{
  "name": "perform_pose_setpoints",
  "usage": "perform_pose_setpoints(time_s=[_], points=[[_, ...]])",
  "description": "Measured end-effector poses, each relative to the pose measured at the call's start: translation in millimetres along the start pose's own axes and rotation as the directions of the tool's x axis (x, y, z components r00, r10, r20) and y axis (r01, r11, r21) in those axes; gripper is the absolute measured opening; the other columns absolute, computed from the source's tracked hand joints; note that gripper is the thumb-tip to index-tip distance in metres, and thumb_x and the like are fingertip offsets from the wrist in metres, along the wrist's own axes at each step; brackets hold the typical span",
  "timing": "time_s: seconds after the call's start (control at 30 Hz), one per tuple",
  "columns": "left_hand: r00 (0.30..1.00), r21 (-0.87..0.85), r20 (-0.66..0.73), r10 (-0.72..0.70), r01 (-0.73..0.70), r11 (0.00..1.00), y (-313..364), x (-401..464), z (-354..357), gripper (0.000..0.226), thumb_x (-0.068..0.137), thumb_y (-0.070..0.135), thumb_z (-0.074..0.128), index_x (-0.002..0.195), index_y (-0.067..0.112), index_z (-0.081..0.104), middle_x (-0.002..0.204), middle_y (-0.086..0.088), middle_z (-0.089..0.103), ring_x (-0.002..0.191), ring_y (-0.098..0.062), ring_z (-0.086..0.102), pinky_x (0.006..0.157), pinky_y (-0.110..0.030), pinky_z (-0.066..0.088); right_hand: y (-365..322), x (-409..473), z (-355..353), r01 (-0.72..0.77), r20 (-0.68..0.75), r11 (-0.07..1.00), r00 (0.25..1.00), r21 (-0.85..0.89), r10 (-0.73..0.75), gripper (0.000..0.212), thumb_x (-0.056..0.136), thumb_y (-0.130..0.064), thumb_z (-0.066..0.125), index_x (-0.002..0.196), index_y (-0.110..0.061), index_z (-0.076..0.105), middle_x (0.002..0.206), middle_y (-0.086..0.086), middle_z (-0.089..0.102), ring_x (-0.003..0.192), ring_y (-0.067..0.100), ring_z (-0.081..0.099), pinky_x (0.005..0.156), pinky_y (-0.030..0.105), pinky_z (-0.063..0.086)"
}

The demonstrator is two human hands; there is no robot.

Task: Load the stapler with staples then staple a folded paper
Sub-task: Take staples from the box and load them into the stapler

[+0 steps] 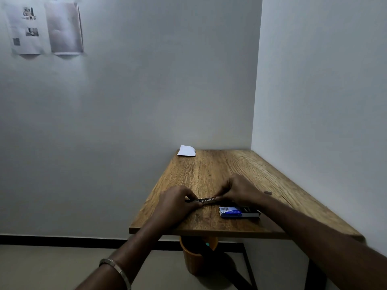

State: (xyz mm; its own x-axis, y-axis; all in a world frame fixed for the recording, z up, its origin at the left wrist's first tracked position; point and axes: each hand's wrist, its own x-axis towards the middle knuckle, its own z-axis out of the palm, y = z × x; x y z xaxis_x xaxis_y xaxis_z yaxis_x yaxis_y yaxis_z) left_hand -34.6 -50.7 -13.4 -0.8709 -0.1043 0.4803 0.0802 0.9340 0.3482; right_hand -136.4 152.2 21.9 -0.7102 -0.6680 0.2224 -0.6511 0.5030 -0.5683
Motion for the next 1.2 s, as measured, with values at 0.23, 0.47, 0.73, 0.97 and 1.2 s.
perform_pose_setpoints(time_s=[0.23, 0.47, 0.73, 0.97, 1.2], points=[[1.0, -0.004, 0.004, 0.019, -0.019, 1.0, 0, -1, 0, 0.025, 0.081, 0.048, 0.072, 0.098, 0.031, 0.075, 0.098, 0.014, 0.07, 0.084, 0.0, 0.056, 0.078, -0.032, 0.052, -37, -17, -57, 0.269, 0.258, 0.918, 0.946, -0.29, -0.196, 0.067, 0.095, -0.036, 0.061, 0.153, -0.036, 0.027, 0.162, -0.01, 0.02, 0.146, 0.009, 0.02, 0.117, 0.029, 0.02], [1.0, -0.003, 0.026, 0.011, -0.01, 1.0, 2, -1, -1, 0.031, 0.08, 0.048, 0.073, 0.104, 0.029, 0.074, 0.104, 0.014, 0.07, 0.092, -0.004, 0.059, 0.08, -0.031, 0.052, -20, -18, -43, 0.122, -0.086, 0.97, 0.986, -0.208, -0.142, 0.038, 0.09, -0.02, 0.07, 0.128, -0.017, 0.063, 0.121, 0.003, 0.069, 0.099, 0.008, 0.06, 0.075, 0.013, 0.045], [0.995, -0.049, 0.091, -0.046, 0.05, 0.998, -8, -7, -11, 0.028, 0.081, 0.048, 0.073, 0.102, 0.03, 0.074, 0.086, 0.019, 0.06, 0.082, 0.001, 0.054, 0.065, -0.019, 0.043, 24, -15, -17, 0.002, 0.041, 0.979, 0.999, -0.202, 0.006, 0.021, 0.086, -0.023, 0.074, 0.107, -0.023, 0.076, 0.097, -0.011, 0.07, 0.086, 0.001, 0.062, 0.067, 0.012, 0.045], [0.98, -0.092, 0.18, -0.081, 0.099, 0.991, -28, -11, -35, 0.019, 0.083, 0.041, 0.073, 0.098, 0.031, 0.073, 0.086, 0.018, 0.064, 0.083, 0.0, 0.06, 0.063, -0.012, 0.042, 27, -15, -12, -0.004, -0.014, 0.982, 1.0, -0.191, 0.001, 0.02, 0.086, -0.02, 0.074, 0.106, -0.019, 0.076, 0.098, -0.01, 0.068, 0.082, 0.0, 0.061, 0.062, 0.011, 0.044], [0.993, -0.374, -0.098, -0.072, 0.03, 0.927, 2, 6, -41, 0.034, 0.075, 0.02, 0.083, 0.105, 0.022, 0.067, 0.087, 0.008, 0.069, 0.078, -0.003, 0.066, 0.063, -0.011, 0.052, 28, -13, -9, -0.015, -0.043, 0.976, 0.999, -0.217, 0.005, 0.02, 0.086, -0.019, 0.074, 0.106, -0.018, 0.076, 0.105, -0.004, 0.071, 0.081, 0.0, 0.059, 0.064, 0.011, 0.044]])
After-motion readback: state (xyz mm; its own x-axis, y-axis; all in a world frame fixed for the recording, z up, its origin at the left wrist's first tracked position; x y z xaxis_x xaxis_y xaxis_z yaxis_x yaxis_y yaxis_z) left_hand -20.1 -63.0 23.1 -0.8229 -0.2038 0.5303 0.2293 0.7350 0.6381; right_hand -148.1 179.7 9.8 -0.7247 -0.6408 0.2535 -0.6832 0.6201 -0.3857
